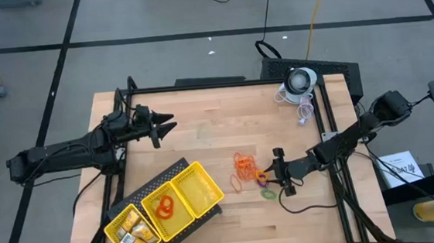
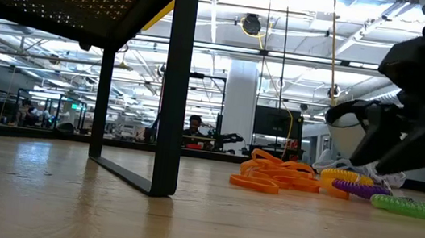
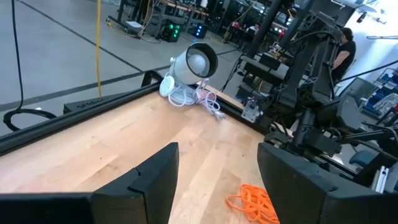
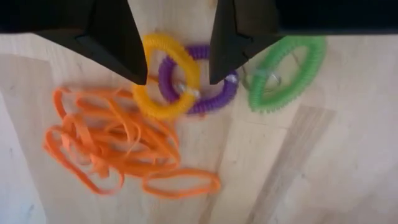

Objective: Pick & Place Office Desk Supplies
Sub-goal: Put the yellow spring keychain into the center yellow bin on the shelf

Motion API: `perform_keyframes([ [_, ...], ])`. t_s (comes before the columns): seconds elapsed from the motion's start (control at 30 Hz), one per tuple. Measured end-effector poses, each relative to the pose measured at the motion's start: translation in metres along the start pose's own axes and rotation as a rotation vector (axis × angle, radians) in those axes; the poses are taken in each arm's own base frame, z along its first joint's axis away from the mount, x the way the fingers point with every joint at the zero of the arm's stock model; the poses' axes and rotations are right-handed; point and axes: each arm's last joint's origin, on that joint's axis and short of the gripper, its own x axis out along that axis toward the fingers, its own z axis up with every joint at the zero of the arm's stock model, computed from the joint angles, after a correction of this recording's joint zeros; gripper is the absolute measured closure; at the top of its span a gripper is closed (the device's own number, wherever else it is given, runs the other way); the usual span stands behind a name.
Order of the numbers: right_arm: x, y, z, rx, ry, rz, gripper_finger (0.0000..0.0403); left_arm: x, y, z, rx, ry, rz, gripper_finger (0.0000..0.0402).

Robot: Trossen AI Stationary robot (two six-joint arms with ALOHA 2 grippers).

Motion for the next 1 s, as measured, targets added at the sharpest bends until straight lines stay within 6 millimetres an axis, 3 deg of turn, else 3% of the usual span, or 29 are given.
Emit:
perform_keyframes([
  [0.37, 0.001, -0.003, -0.005, -0.023, 0.055, -0.015, 0.0286, 0.0, 0.0, 0.0, -0.004, -0.001, -0.001, 0.0174],
  [0.77, 0.019, 0.0, -0.014, -0.038, 0.078, 0.022, 0.0281, 0.0, 0.0, 0.0, -0.011, 0.0, -0.003, 0.0174],
  [1.0, 0.018, -0.001, -0.013, -0.049, 0.079, -0.006, 0.0365, 0.0, 0.0, 0.0, -0.011, 0.001, -0.003, 0.0174],
])
